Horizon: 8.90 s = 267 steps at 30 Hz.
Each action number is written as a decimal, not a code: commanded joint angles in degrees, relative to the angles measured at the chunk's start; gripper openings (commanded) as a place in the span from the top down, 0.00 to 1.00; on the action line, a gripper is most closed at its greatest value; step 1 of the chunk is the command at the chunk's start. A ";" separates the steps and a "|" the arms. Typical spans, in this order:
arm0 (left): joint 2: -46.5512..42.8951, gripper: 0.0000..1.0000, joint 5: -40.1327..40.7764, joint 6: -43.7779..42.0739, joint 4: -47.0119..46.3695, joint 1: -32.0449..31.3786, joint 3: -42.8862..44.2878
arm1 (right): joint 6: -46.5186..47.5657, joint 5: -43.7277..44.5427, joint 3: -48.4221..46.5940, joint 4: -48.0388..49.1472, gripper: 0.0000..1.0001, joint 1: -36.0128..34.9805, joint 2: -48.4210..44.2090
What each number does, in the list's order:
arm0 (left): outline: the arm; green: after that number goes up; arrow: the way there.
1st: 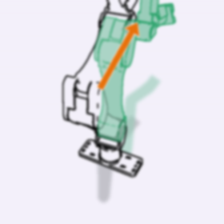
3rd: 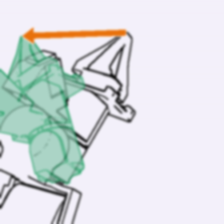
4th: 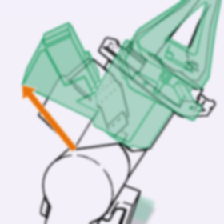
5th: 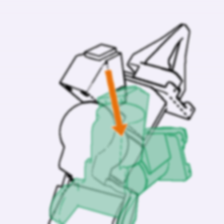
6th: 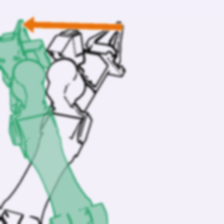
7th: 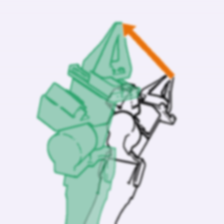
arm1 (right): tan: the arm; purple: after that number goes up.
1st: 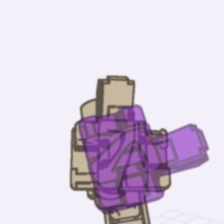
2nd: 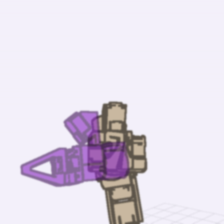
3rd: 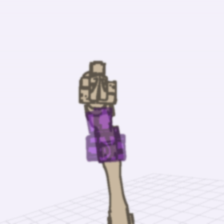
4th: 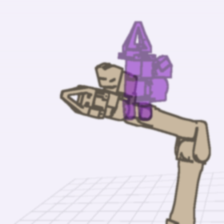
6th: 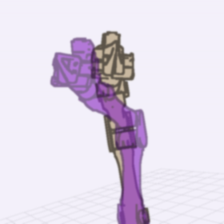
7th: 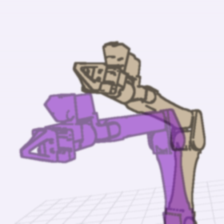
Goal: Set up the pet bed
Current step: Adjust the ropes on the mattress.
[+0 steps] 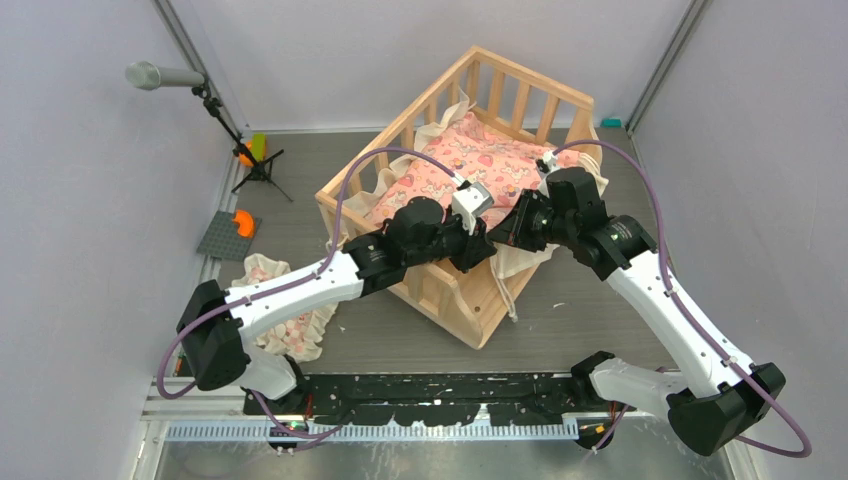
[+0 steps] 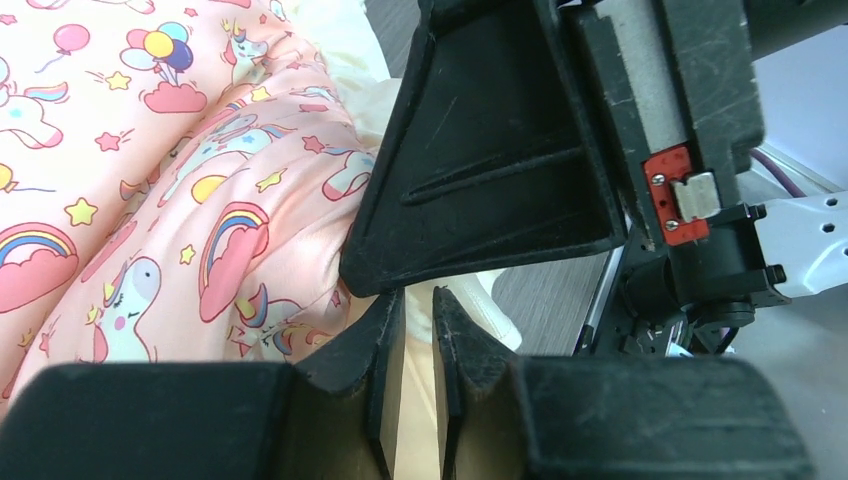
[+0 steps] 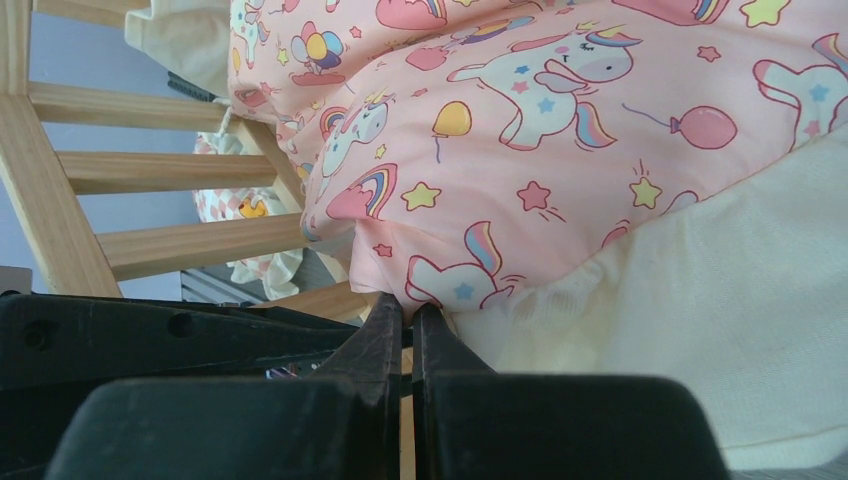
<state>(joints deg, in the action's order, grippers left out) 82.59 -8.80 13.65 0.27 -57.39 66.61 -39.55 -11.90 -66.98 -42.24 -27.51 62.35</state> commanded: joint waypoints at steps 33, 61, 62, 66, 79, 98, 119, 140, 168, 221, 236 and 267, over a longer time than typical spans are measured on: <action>4.05 1.00 10.37 0.78 2.45 -0.44 1.42 | 1.48 3.57 -5.83 -3.89 0.80 0.70 -4.71; 5.50 1.00 3.15 -0.11 2.59 -0.43 2.25 | 2.50 8.03 -5.23 -7.58 0.37 0.79 -4.54; 5.27 1.00 3.19 -0.19 2.47 -0.44 2.12 | 2.28 7.94 -5.22 -7.41 0.37 0.77 -3.83; 4.59 1.00 3.60 -0.29 2.03 -0.42 1.44 | 1.39 6.32 -4.73 -5.07 0.41 0.79 -1.49; 0.04 0.88 6.19 -3.82 5.60 -0.36 1.14 | 1.57 7.42 -4.90 -2.86 0.98 0.79 -1.70; -0.17 0.49 -6.39 -16.66 12.31 -0.16 4.98 | 2.20 7.24 -4.87 -3.17 0.99 0.96 -1.74; 5.87 0.55 -8.69 -20.51 8.91 0.93 6.74 | 2.38 5.92 -5.00 -3.54 0.99 0.97 -2.58; 3.02 1.00 -10.62 -20.75 10.39 1.40 5.61 | 2.82 6.56 -4.59 -3.75 0.99 1.05 -2.78; 9.61 1.00 -16.20 -11.50 17.18 8.60 22.84 | 9.81 -16.48 7.57 4.51 0.60 0.96 -15.18; 11.42 1.00 -17.53 -7.48 19.30 11.06 26.40 | 5.86 0.36 32.44 50.79 0.89 0.62 -7.33; 11.17 1.00 -21.27 -8.49 20.42 12.12 25.59 | 11.27 16.82 28.20 25.54 1.00 0.66 -18.87; 15.09 1.00 -20.45 -13.17 32.52 14.44 39.06 | 7.58 21.29 23.40 6.51 0.85 0.70 -20.61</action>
<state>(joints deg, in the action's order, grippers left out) 97.25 -31.79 -0.49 33.39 -44.36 102.21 -31.66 2.81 -41.08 -24.14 -27.77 46.28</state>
